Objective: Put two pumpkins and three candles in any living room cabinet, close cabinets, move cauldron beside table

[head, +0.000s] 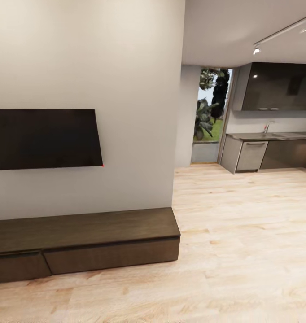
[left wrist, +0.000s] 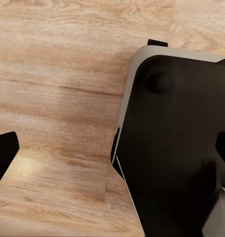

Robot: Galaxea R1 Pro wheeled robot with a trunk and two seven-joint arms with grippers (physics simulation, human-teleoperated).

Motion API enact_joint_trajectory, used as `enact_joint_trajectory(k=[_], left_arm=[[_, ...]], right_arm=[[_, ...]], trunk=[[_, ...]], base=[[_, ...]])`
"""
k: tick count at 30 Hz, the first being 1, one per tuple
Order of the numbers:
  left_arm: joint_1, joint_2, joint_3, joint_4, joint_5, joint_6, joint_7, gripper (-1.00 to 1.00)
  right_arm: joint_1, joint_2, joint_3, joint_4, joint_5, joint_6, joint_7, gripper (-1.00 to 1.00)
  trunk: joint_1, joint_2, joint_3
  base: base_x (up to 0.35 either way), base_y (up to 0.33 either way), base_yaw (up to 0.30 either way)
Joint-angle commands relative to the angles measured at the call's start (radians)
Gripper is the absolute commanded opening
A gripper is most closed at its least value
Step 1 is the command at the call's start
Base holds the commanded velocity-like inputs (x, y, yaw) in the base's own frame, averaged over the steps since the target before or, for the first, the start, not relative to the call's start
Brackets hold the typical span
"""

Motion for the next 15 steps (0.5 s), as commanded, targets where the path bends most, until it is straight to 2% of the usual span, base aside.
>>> enact_joint_trajectory(k=[1, 9, 15], left_arm=[[0.000, 0.001, -0.009, -0.001, 0.009, -0.001, 0.003, 1.00], [0.000, 0.000, -0.009, -0.001, 0.008, -0.001, 0.003, 1.00], [0.000, 0.003, -0.009, -0.001, 0.006, -0.001, 0.003, 1.00]], right_arm=[[0.001, 0.001, 0.009, 0.002, -0.007, 0.001, -0.002, 1.00], [0.013, 0.001, 0.010, 0.002, -0.007, 0.007, -0.007, 1.00], [0.016, -0.010, 0.010, 0.002, -0.008, 0.055, -0.012, 1.00]], trunk=[[0.000, -0.002, -0.003], [0.000, -0.002, -0.016], [0.000, -0.002, -0.026]], base=[[0.000, 0.000, 0.000], [0.000, 0.000, 0.000], [0.000, 0.000, 0.000]])
